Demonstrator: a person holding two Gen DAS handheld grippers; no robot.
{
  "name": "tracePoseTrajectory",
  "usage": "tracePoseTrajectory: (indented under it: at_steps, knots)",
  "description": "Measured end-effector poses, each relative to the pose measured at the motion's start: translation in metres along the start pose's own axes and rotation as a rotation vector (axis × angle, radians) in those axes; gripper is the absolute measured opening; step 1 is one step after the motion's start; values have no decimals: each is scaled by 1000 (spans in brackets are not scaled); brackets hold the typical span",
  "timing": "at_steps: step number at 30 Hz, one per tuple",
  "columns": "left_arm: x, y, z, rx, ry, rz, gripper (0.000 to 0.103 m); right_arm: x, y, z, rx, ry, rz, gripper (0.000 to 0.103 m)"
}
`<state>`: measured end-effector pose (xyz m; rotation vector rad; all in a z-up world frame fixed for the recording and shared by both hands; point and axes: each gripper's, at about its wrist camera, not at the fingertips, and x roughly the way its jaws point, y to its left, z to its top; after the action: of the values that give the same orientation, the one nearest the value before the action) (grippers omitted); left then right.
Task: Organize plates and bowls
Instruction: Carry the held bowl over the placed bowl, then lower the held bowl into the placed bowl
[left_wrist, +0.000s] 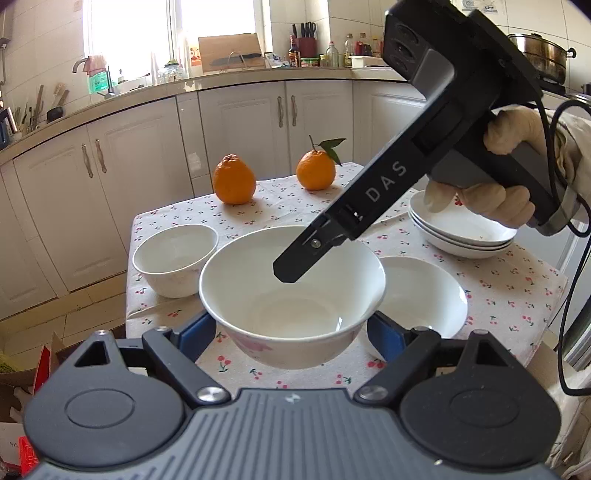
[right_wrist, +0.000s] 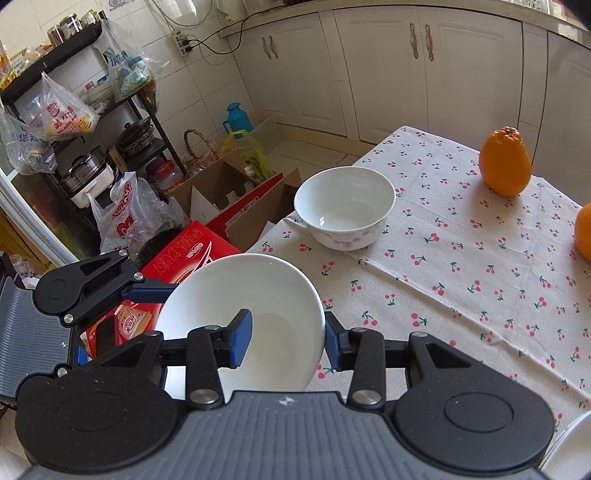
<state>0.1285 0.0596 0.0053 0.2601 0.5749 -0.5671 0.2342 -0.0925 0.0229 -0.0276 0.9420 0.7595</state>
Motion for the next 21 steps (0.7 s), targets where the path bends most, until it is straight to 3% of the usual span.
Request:
tracePoseTrajectory:
  at_steps: [21]
  knots:
    - [21, -57, 10, 32, -3, -127, 89, -53, -35, -60, 93, -29, -96, 48]
